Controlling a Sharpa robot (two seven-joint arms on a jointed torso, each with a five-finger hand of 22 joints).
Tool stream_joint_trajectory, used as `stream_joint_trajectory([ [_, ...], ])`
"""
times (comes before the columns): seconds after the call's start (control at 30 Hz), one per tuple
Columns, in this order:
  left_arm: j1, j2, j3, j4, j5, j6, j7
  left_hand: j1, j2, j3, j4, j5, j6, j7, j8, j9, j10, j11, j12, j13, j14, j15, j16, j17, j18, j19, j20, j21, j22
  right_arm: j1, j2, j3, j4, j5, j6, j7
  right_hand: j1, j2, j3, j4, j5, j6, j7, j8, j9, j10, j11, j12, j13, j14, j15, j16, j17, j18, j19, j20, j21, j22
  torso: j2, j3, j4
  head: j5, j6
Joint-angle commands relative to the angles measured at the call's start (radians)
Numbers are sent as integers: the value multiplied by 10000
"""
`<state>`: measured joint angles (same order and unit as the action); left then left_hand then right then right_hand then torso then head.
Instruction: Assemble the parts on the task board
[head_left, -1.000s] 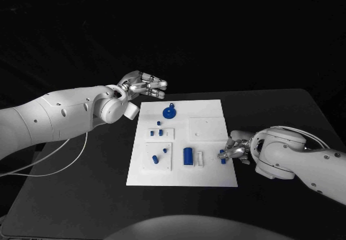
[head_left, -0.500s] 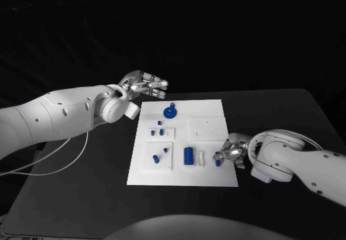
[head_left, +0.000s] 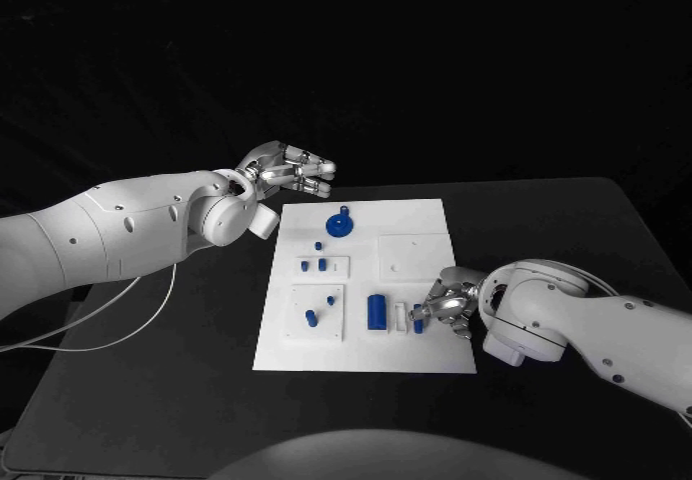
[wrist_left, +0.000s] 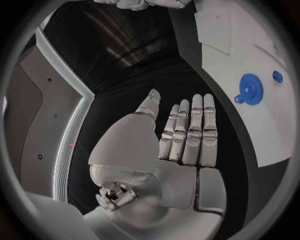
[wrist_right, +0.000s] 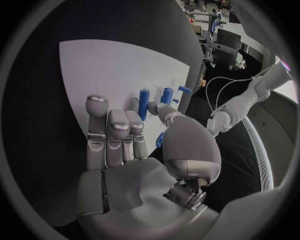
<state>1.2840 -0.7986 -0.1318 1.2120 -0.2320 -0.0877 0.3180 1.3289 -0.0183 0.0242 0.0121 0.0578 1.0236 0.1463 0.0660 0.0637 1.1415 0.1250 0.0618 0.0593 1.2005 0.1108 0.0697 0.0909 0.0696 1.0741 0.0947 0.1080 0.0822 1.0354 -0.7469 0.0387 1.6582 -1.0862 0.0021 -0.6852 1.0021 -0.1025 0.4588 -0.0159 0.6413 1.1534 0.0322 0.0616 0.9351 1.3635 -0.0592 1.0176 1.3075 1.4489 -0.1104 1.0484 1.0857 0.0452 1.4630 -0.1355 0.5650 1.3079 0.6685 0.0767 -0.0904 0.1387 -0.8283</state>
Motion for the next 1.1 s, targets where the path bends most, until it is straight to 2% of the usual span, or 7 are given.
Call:
stream_joint_trajectory([
  [0.03, 0, 21, 7, 18, -16, 94, 47, -85, -9, -55, 27, 7, -75, -8, -27, -3, -14, 6, -25, 2, -66, -8, -50, 13, -183, -83, 16, -56, -10, 2, 93, 5, -39, 164, -29, 23, 88, 64, 2159, -2254, 57, 28, 7, 33, 0, 100, -20, -56, -9, 13, -16, -50, -2, 162, 489, 16, -37, 120, -1, 7, 1, 7, 2],
  [0.6, 0, 32, 7, 17, -39, 119, 19, -85, -9, -55, 27, 7, -75, -8, -27, -3, -14, 6, -25, 2, -66, -8, -50, 13, -183, -83, 16, -56, -10, 8, 391, 7, -160, 84, -84, 91, 94, 80, 2119, -2277, 112, 37, 7, 33, -6, 103, -21, -52, -8, 11, -18, -52, -1, 163, 491, 12, -43, 140, -2, 12, -12, 60, 1],
  [1.1, 0, 38, 7, 13, -72, 159, -23, -103, -26, -51, 49, 4, -85, -6, -29, -4, -25, 8, -23, 3, -76, -5, -48, 18, -180, -88, 21, -58, -7, 8, 597, 6, -218, -29, 162, 90, 119, 91, 2069, -2290, 146, 38, 8, 32, -14, 95, -18, -60, -11, 11, -14, -60, -4, 160, 489, 16, -52, 155, -3, 9, -2, 100, -11],
])
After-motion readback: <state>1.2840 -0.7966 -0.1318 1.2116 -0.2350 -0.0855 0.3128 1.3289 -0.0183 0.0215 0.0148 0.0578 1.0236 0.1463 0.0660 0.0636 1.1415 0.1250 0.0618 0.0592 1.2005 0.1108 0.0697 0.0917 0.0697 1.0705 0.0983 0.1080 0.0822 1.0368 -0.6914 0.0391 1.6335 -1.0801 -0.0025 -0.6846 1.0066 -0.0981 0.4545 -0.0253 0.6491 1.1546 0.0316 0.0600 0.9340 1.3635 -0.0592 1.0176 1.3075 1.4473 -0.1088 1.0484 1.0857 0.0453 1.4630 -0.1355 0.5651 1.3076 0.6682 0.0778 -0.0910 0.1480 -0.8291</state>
